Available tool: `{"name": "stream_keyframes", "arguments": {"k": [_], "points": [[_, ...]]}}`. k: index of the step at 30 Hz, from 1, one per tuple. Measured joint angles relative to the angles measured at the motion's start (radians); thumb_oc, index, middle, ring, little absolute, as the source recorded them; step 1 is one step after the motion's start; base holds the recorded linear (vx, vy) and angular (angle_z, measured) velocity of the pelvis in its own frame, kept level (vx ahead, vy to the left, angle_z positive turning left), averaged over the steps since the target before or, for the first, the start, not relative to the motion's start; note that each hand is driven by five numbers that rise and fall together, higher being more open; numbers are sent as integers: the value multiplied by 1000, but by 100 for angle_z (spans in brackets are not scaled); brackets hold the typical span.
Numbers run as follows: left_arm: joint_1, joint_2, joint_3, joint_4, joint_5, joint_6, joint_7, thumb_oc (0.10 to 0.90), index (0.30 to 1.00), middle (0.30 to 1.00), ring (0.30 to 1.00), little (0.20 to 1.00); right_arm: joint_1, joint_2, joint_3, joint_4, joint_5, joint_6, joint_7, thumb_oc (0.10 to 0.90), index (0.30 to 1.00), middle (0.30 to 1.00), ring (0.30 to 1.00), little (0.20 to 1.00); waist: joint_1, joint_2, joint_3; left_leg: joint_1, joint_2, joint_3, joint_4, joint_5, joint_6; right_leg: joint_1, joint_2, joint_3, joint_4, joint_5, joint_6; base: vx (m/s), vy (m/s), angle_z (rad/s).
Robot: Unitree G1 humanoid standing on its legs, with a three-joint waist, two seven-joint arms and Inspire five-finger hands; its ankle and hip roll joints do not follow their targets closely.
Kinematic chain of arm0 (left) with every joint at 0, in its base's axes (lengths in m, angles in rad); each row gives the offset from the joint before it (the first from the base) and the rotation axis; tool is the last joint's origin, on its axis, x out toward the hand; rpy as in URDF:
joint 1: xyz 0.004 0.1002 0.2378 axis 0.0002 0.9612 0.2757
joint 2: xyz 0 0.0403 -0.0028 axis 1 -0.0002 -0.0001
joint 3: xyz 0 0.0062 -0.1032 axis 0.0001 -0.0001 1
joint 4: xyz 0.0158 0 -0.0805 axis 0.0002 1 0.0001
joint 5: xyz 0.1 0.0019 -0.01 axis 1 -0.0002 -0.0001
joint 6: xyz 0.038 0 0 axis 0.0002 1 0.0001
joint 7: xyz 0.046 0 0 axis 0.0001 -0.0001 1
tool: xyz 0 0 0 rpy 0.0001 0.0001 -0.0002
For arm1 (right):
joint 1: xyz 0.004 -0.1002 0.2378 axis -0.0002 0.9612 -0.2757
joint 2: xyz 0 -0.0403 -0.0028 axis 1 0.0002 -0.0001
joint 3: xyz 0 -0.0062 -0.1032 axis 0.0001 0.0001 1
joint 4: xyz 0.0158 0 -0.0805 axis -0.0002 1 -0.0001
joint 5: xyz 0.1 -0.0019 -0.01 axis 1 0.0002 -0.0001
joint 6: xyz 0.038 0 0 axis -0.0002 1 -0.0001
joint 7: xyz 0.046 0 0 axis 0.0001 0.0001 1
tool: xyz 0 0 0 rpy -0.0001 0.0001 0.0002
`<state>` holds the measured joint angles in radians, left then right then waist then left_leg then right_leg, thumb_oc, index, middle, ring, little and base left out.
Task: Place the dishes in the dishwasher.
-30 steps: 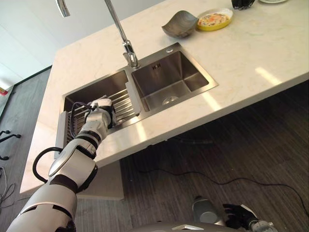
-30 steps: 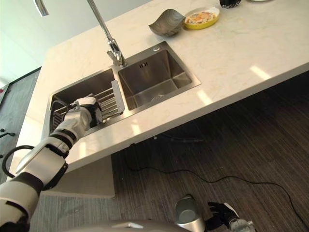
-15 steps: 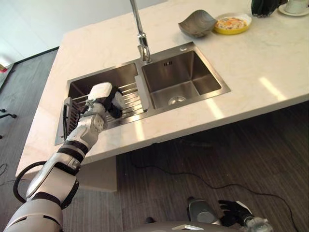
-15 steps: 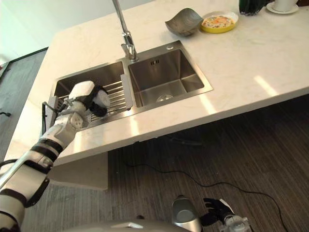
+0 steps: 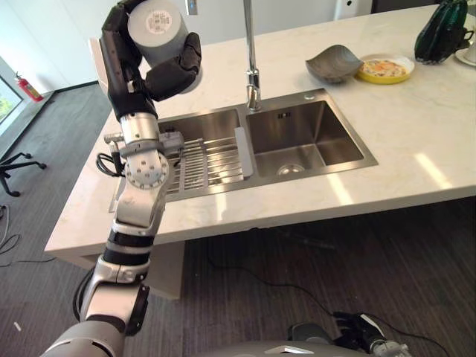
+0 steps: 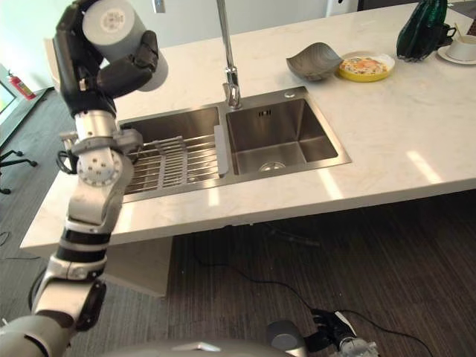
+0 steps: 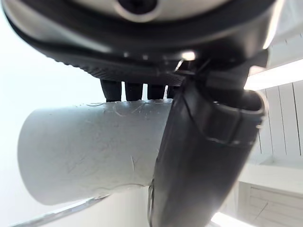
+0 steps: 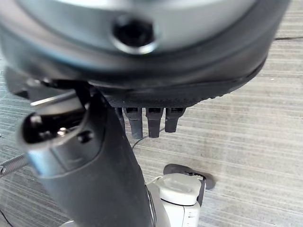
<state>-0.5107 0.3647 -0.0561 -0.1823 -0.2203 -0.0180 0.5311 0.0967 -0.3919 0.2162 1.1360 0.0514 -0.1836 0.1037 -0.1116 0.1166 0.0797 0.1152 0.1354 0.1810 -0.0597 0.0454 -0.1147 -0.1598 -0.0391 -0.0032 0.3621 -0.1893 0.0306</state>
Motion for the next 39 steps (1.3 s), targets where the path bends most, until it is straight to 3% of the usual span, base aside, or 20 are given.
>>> {"name": "stream_keyframes", "arguments": {"k": [6,14,16,18,19,20,21,22,23,24,25,28,29,30,32,33,34,35,37,39], "points": [[364,36,70,-120,42,22,20,400,300,300,300,300,34,10,2,13,31,-1,-26,800,900,900,900,900,65,2,-12,-69,3,-57,17,14,19,-39,-10,-48,18,-5,-8,-38,-22,25],[538,28,234,-159,215,34,108,400,300,300,300,300,67,5,23,46,29,-2,-31,800,900,900,900,900,211,-22,4,-156,-11,-179,60,25,29,-52,-43,-143,67,-45,-5,-72,-73,52],[553,-4,203,-162,244,22,107,400,300,300,300,300,79,7,43,35,30,-6,-38,800,900,900,900,900,245,-16,17,-250,-43,-312,120,69,6,-18,-35,-213,56,-48,-5,-201,-178,202],[555,-31,134,-185,280,-7,99,400,300,300,300,300,111,14,41,39,26,-12,-36,800,900,900,900,900,280,-23,44,-361,-90,-441,144,173,-40,4,-34,-288,-30,-39,-88,-121,-79,271],[583,-13,145,-188,269,15,108,400,300,300,300,300,103,13,58,36,15,0,-27,800,900,900,900,900,365,-26,45,-357,-94,-359,106,144,24,12,-49,-339,-36,-26,-93,-123,-57,206],[568,-13,144,-183,269,29,108,400,300,300,300,300,129,1,80,39,8,3,-27,800,900,900,900,900,352,-33,50,-361,-91,-261,95,45,56,44,-67,-430,-72,-19,-83,-64,-39,204],[563,-14,160,-181,272,20,118,400,300,300,300,300,116,-6,91,49,7,4,-23,800,900,900,900,900,335,-31,48,-374,-107,-232,101,52,22,76,-72,-502,-105,-14,-79,-71,-60,240],[555,-8,193,-190,272,19,125,400,300,300,300,300,105,-3,81,50,0,10,-14,800,900,900,900,900,350,-55,58,-355,-101,-97,101,48,20,92,-91,-581,-125,-8,-75,-15,-18,282],[517,-6,196,-184,274,25,130,400,300,300,300,300,108,15,78,54,-11,3,-22,800,900,900,900,900,281,-93,51,-356,-55,331,153,33,31,156,-115,-748,-203,14,-47,-58,25,370],[471,3,187,-185,283,20,128,400,300,300,300,300,104,41,68,57,-11,-6,-22,800,900,900,900,900,239,-122,29,-342,-41,509,207,30,40,179,-120,-812,-251,27,-37,-5,59,350],[469,23,185,-209,301,15,124,400,300,300,300,300,94,47,51,62,-12,0,-19,800,900,900,900,900,249,-134,17,-307,-19,482,204,88,40,164,-106,-744,-253,25,-32,91,152,217],[475,19,158,-226,308,14,79,400,300,300,300,300,68,69,-64,113,-28,17,-21,800,900,900,900,900,312,-132,27,-226,-61,254,145,19,102,229,-93,-642,-256,31,10,335,243,71],[492,6,123,-228,309,7,48,400,300,300,300,300,87,84,-97,129,-7,30,-19,800,900,900,900,900,299,-140,19,-223,-103,240,158,-51,80,248,-136,-676,-202,3,32,189,242,108],[500,-9,102,-229,309,2,25,400,300,300,300,300,103,72,-100,132,0,30,-21,800,900,900,900,900,296,-109,12,-195,-135,218,79,-45,123,251,-152,-701,-132,-24,41,279,345,80],[506,-31,70,-234,309,12,14,400,300,300,300,300,135,77,-186,96,53,42,-10,800,900,900,900,900,253,-122,30,-167,-170,168,83,-38,184,202,-286,-729,209,-60,85,91,106,121],[493,-63,18,-236,313,20,15,400,300,300,300,300,133,88,-255,91,125,41,2,800,900,900,900,900,191,-144,61,-125,-201,71,86,-37,197,116,-355,-591,473,20,40,77,-89,220],[475,-64,-34,-224,319,28,27,400,300,300,300,300,111,127,-303,89,172,52,-2,800,900,900,900,900,133,-135,88,-122,-198,-20,90,-31,201,34,-269,-396,555,11,43,146,-127,229],[443,-35,-109,-194,334,29,2,400,300,300,300,300,96,157,-296,87,197,51,2,800,900,900,900,900,103,-143,88,-125,-176,-56,58,-16,192,-47,-133,-226,490,-25,86,177,-225,183],[412,37,-193,-169,360,27,-56,400,300,300,300,300,63,181,-256,56,227,47,26,800,900,900,900,900,80,-163,89,-141,-164,-113,27,-22,141,-116,-30,-75,228,-52,97,114,-212,110],[426,56,-203,-160,374,26,-105,400,300,300,300,300,34,160,-236,38,247,29,16,800,900,900,900,900,81,-173,86,-118,-200,-98,25,-28,163,-122,-169,-239,-107,40,69,282,-149,63]]}}
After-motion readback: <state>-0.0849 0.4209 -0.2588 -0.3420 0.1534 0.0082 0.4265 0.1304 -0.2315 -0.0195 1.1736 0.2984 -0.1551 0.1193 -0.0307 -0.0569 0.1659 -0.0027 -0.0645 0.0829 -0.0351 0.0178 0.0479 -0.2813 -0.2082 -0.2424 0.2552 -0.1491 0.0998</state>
